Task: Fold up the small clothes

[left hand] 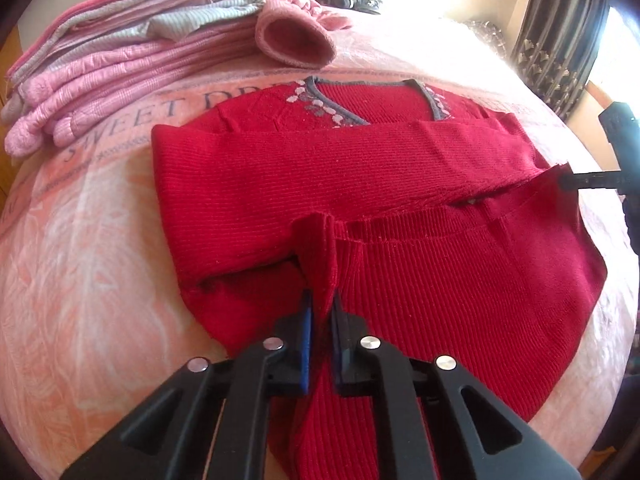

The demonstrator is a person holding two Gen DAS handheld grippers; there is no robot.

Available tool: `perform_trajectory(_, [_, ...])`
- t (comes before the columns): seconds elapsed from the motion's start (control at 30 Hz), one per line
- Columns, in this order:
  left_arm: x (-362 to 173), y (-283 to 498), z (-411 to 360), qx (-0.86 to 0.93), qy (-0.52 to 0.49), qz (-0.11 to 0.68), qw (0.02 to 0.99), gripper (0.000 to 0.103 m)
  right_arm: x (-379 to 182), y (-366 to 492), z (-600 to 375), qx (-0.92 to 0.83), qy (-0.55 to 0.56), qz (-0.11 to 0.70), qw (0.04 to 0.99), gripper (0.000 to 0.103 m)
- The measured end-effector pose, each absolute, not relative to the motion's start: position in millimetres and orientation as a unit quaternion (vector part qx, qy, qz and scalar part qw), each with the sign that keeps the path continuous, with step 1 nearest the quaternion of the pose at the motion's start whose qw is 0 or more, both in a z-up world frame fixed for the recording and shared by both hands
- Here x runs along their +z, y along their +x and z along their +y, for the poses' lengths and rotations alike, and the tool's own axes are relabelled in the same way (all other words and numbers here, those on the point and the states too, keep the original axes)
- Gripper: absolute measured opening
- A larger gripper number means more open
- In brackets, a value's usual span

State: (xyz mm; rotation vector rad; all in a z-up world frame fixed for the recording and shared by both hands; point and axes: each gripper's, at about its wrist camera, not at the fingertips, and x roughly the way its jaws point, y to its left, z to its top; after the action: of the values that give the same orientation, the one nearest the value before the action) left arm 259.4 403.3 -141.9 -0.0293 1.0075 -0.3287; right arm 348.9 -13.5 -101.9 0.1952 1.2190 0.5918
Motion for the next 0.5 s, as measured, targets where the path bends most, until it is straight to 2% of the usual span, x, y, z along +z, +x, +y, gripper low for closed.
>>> perform_trajectory(0.2, [-113, 248, 434, -0.196, -0.14, 0.409, 0.88, 0.003, -85, 347, -22, 0.288, 0.112, 0.547, 0.778, 0.006])
perform_trajectory(0.5, [-79, 242, 436, -0.21, -0.165, 0.357, 0.895, 0.003, -58, 343, -35, 0.295, 0.137, 0.525, 0.787, 0.006])
